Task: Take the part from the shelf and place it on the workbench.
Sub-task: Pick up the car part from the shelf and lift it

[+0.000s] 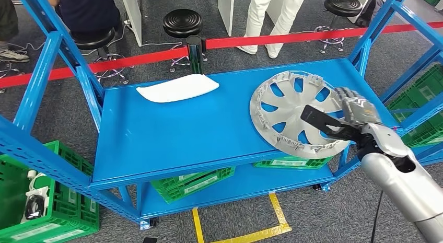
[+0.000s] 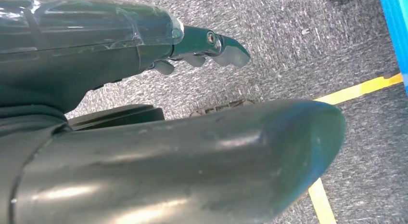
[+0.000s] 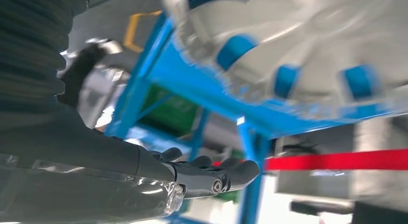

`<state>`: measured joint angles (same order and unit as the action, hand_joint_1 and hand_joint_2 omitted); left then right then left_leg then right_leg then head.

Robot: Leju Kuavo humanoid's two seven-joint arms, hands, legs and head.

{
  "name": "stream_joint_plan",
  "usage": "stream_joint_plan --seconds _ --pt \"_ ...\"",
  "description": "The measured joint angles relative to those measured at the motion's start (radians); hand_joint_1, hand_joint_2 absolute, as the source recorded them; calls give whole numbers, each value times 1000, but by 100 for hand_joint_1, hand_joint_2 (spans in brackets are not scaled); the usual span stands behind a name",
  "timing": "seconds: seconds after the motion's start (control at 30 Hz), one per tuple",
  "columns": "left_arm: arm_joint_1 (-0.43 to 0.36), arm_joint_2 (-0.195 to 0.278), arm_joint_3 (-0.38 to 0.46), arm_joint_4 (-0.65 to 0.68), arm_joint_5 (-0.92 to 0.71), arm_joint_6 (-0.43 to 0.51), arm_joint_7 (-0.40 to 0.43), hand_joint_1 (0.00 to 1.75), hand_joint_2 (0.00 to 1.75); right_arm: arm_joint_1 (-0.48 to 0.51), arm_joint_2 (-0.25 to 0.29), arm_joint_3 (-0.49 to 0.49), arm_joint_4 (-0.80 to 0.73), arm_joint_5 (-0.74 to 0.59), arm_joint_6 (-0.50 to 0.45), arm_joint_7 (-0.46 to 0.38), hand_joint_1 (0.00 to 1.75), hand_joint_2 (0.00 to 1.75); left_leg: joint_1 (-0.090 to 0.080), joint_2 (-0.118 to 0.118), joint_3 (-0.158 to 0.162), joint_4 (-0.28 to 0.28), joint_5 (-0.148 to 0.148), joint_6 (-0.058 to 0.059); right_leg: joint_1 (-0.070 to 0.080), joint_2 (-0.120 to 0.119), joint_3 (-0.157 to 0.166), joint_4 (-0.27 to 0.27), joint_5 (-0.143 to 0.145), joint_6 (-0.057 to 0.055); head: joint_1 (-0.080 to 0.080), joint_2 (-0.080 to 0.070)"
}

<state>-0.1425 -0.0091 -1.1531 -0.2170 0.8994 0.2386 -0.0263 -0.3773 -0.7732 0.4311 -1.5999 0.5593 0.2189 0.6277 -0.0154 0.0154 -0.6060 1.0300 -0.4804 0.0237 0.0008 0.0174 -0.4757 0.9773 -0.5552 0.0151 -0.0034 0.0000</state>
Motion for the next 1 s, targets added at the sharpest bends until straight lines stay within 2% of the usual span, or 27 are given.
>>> stream_joint_plan --seconds 0.17,0.27,0.57,1.0 --pt "0 1 0 0 -15 -10 21 0 0 -43 53 120 62 -18 -4 -111 0 175 0 1 0 0 0 0 0 0 0 0 0 0 0 0" --pt "0 2 0 0 -26 -15 27 0 0 -60 92 191 98 -26 -10 -133 0 175 0 1 0 0 0 0 0 0 0 0 0 0 0 0" --pt "-2 1 -1 0 -44 -22 43 0 0 -122 139 335 123 7 8 -101 0 175 0 0 0 0 0 0 0 1 0 0 0 0 0 0" --pt "5 2 -1 1 -45 -25 54 0 0 -146 145 409 104 64 -17 -66 0 175 0 -8 0 0 0 0 0 -2 0 0 0 0 0 0"
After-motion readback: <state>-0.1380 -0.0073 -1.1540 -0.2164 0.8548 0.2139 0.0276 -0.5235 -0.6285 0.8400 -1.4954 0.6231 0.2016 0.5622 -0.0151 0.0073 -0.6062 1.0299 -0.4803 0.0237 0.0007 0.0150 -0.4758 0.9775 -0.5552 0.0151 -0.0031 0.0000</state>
